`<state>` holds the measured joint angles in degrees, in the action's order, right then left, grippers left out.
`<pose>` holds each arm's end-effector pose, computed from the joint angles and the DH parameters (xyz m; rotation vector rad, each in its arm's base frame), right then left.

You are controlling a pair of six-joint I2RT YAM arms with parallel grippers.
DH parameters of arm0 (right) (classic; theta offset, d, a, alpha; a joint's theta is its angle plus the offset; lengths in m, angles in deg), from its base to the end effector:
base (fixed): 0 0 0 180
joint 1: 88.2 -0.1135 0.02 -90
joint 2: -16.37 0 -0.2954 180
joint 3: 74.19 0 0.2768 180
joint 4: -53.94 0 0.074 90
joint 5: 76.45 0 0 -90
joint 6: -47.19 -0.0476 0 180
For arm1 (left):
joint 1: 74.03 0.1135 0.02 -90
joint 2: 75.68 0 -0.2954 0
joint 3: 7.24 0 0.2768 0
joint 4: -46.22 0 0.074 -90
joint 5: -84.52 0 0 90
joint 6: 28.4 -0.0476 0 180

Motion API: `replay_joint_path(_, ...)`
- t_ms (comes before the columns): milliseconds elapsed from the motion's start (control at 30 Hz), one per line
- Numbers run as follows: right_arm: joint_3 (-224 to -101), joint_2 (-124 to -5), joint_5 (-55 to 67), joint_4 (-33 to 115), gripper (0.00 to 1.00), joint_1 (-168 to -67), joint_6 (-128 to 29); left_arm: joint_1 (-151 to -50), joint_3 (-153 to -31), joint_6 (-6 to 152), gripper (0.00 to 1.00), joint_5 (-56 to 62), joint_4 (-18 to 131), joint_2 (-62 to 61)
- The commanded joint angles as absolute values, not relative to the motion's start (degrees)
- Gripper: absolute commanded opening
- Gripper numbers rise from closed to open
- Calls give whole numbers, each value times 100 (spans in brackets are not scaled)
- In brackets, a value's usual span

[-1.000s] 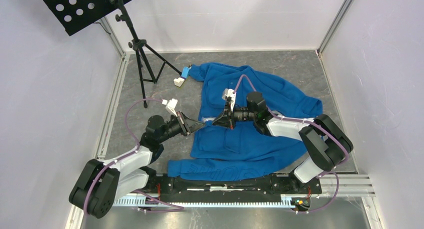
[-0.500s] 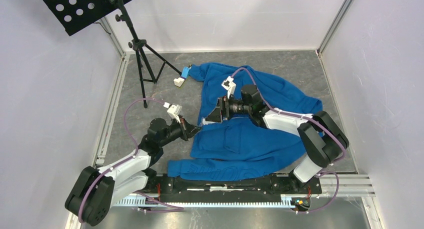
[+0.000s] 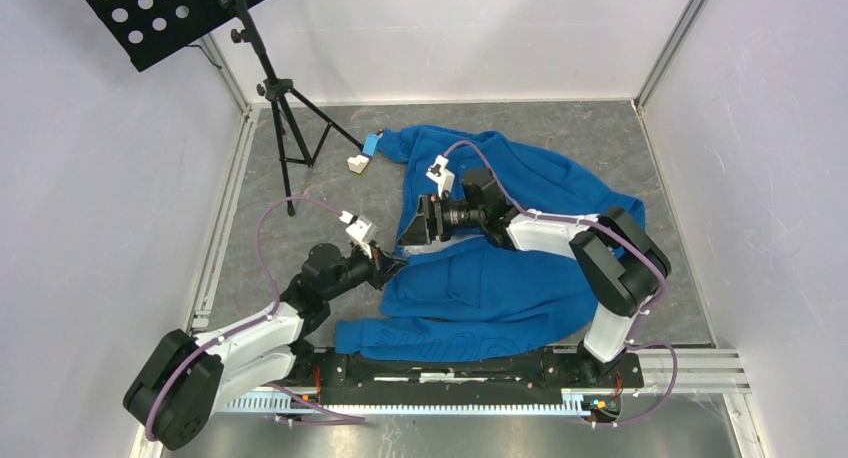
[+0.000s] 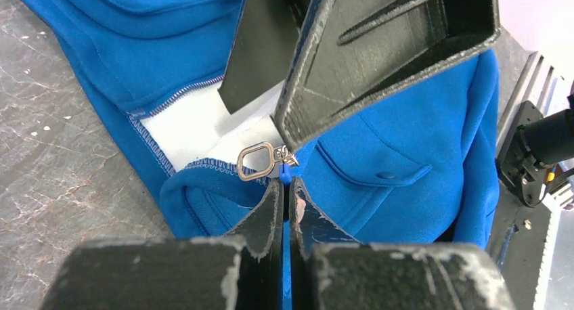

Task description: Zip up the jacket

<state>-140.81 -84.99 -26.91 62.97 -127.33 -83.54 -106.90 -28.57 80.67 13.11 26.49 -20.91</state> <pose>0.2946 0.2795 0.1976 -0.4846 2.2339 1.5275 0.1566 -0.1193 0.1740 0.4666 1.8405 -0.9248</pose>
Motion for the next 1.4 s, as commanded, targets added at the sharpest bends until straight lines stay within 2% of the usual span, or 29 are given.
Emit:
replay_joint_path(0,-14240,-8556,-2951,6677,78,-12845,-8602,-10767,-2938,7450,2,1078,2297,-2248)
replay_joint_path(367,-14028,-8613,-2940,7214,77,-12999,-9226,-10816,-2750,7217,2,977,2155,-2743)
replay_joint_path(500,-13831,-8519,-3276,8183,73,-13020,-9893,-10814,-2760,7258,2,967,2164,-2639)
replay_joint_path(633,-13534,-7983,-3309,8990,67,-13020,-10388,-10814,-2572,7605,2,901,1751,-2525)
replay_joint_path(900,-12489,-6733,-3572,9404,57,-13126,-10154,-10817,-2319,8022,2,581,1570,-2714)
replay_joint_path(967,-12391,-6541,-3600,9023,55,-13093,-9617,-10811,-2286,8001,2,541,1541,-2841)
replay_joint_path(1067,-12863,-6287,-2905,7005,58,-13106,-7672,-10814,-2225,7899,2,608,1489,-2974)
replay_joint_path(1200,-13617,-6540,-2026,5419,60,-13127,-5946,-10815,-2260,7792,2,687,1598,-3087)
replay_joint_path(1300,-13673,-6538,-1370,5300,61,-13141,-5146,-10814,-2353,7747,2,739,1783,-3187)
replay_joint_path(1367,-13662,-6582,-1509,5462,62,-13143,-4841,-10816,-2422,7731,2,658,1938,-3250)
